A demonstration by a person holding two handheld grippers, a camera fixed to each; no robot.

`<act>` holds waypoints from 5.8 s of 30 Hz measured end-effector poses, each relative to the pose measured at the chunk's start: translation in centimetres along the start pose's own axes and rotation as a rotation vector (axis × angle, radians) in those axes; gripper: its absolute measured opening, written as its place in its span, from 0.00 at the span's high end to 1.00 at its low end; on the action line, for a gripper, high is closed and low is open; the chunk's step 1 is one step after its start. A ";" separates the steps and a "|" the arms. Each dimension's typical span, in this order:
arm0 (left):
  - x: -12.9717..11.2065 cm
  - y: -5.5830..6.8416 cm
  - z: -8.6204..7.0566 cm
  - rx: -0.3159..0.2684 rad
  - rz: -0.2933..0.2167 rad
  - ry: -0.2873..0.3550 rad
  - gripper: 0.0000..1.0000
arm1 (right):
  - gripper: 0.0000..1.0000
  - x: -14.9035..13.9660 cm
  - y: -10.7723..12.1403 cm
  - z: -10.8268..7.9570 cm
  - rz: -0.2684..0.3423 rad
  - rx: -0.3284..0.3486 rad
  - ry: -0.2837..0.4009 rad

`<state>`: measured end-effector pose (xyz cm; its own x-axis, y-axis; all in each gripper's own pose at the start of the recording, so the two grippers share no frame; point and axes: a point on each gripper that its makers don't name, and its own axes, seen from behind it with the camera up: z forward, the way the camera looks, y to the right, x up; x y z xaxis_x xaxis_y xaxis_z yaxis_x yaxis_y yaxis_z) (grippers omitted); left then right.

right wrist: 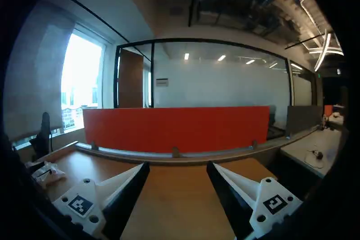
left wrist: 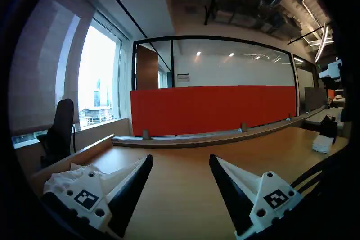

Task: Fold towel

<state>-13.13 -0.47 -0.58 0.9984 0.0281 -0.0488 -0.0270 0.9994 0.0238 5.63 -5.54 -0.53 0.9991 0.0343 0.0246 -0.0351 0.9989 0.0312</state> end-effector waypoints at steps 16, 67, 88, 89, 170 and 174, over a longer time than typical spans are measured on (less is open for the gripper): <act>-5.1 0.0 0.6 0.010 -0.036 0.014 0.07 | 0.02 -2.4 0.1 0.5 0.004 0.002 0.025; -7.6 0.0 1.0 0.028 -0.037 -0.007 0.07 | 0.01 -2.7 5.0 1.4 -0.033 -0.083 0.071; -8.1 0.2 1.1 0.028 -0.037 -0.006 0.07 | 0.01 -10.5 6.7 1.0 -0.012 -0.041 0.097; -8.2 0.1 1.1 0.028 -0.037 -0.005 0.07 | 0.01 -10.9 6.9 1.0 -0.010 -0.042 0.098; -8.3 0.2 1.1 0.028 -0.038 -0.005 0.07 | 0.01 -20.1 6.5 1.6 -0.022 -0.029 0.058; -8.2 0.2 1.1 0.029 -0.037 -0.005 0.07 | 0.01 -20.1 6.5 1.6 -0.021 -0.029 0.058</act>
<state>-21.31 -0.55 0.92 0.9989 -0.0092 -0.0449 0.0114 0.9987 0.0505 -14.69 0.20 0.73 0.9993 0.0140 -0.0334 -0.0139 0.9999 0.0023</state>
